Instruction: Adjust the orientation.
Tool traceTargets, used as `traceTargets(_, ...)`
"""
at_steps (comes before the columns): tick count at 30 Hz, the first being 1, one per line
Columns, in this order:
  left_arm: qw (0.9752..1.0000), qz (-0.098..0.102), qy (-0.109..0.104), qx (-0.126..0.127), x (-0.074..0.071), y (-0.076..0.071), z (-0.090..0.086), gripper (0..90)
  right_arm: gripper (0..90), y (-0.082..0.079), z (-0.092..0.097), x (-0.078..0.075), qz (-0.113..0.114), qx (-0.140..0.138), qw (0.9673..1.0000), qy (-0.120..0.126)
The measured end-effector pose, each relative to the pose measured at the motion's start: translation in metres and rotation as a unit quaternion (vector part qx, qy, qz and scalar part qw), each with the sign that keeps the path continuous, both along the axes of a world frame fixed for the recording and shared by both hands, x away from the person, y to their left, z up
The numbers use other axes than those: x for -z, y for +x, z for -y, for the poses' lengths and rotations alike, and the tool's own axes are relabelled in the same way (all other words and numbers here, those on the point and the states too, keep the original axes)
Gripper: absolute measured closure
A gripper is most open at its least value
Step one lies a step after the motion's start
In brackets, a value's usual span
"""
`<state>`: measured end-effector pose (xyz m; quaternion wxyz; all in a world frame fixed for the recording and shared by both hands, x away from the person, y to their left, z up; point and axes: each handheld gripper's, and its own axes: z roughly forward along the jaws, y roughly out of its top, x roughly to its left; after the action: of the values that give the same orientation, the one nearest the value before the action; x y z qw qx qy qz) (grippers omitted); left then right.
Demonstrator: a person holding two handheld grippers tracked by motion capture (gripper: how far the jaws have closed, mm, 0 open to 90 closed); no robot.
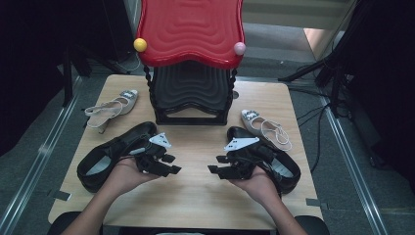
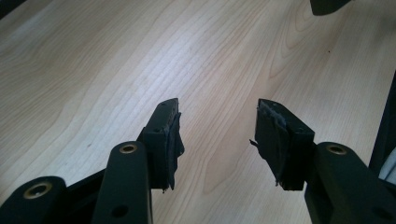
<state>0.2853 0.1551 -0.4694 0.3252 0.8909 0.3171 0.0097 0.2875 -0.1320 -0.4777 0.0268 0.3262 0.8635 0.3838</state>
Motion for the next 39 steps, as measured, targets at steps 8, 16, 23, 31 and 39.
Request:
traceTargets(8,0.9998,0.004,0.000,-0.020,-0.008,-0.002,-0.017,49.4,39.9,0.002,-0.001,-0.003,-0.016,-0.019,0.9997,0.005)
traceTargets(16,0.9992,-0.002,-0.001,-0.039,-0.018,-0.008,-0.039,47.9,28.5,0.007,-0.003,-0.003,-0.016,-0.018,0.9997,0.007)
traceTargets(23,0.9984,0.000,0.004,-0.056,-0.026,-0.015,-0.059,46.2,42.5,0.010,-0.004,-0.007,0.000,-0.039,0.9991,0.014)
traceTargets(31,0.9956,0.004,0.008,-0.093,-0.035,-0.022,-0.088,47.1,47.5,0.014,-0.006,-0.007,0.003,-0.034,0.9994,0.009)
traceTargets(39,0.9914,0.001,0.017,-0.130,-0.043,-0.032,-0.115,48.4,47.5,0.018,-0.013,-0.005,-0.004,-0.044,0.9990,0.004)
